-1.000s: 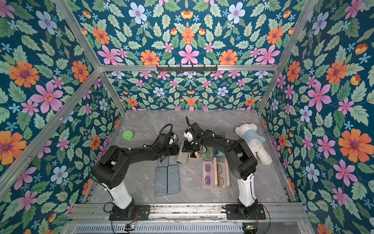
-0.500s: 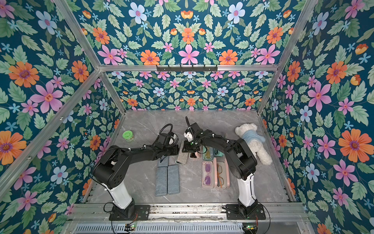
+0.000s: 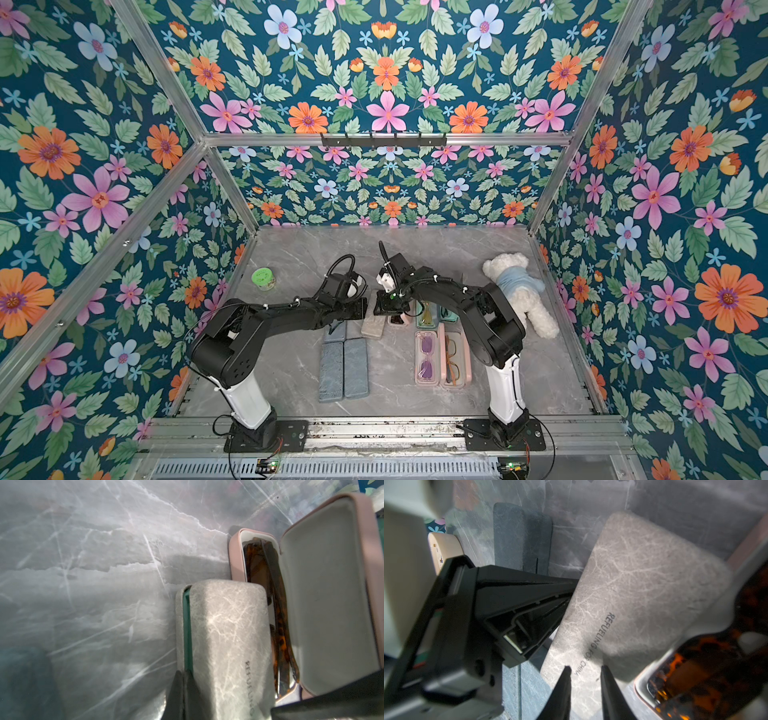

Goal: Close the glasses case
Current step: Close the glasses case at the center of the board.

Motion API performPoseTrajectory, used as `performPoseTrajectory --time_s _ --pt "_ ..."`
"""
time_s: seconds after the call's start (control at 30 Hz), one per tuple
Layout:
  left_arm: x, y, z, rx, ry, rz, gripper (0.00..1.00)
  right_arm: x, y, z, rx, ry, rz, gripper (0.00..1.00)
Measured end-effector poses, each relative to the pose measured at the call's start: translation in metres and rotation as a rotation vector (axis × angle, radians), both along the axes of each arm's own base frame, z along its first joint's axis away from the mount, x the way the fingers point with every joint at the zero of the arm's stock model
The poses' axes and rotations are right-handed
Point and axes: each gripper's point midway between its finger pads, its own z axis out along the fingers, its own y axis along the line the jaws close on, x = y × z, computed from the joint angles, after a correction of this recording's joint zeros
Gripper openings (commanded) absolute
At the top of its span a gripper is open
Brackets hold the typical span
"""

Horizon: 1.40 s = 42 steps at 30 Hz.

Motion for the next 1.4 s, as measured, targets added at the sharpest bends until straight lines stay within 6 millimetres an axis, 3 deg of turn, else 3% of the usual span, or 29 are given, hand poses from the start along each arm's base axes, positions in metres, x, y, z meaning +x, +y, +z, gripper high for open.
performPoseTrajectory --time_s 0.27,0.4,0.6,0.7,1.13,1.4 --pt "-0.002 0.001 0.000 0.002 0.004 -0.001 0.00 -0.001 -0.002 0.003 0.001 -0.008 -0.002 0.39" --pt "-0.002 0.001 0.000 0.003 0.004 -0.001 0.00 -0.002 -0.003 0.011 0.013 -0.026 -0.007 0.53" --pt "-0.002 0.001 0.000 0.003 0.003 0.000 0.00 0.000 -0.005 0.025 0.028 -0.038 -0.056 0.82" --pt "-0.003 0.002 0.000 0.006 0.004 0.000 0.00 0.006 -0.005 0.028 0.017 -0.045 -0.089 0.88" --pt "-0.006 0.005 0.000 0.006 0.001 0.006 0.00 0.033 -0.001 0.030 -0.030 -0.013 -0.210 0.90" --pt "-0.007 0.011 0.007 0.012 -0.025 0.025 0.00 0.038 0.003 0.021 -0.048 0.031 -0.237 0.89"
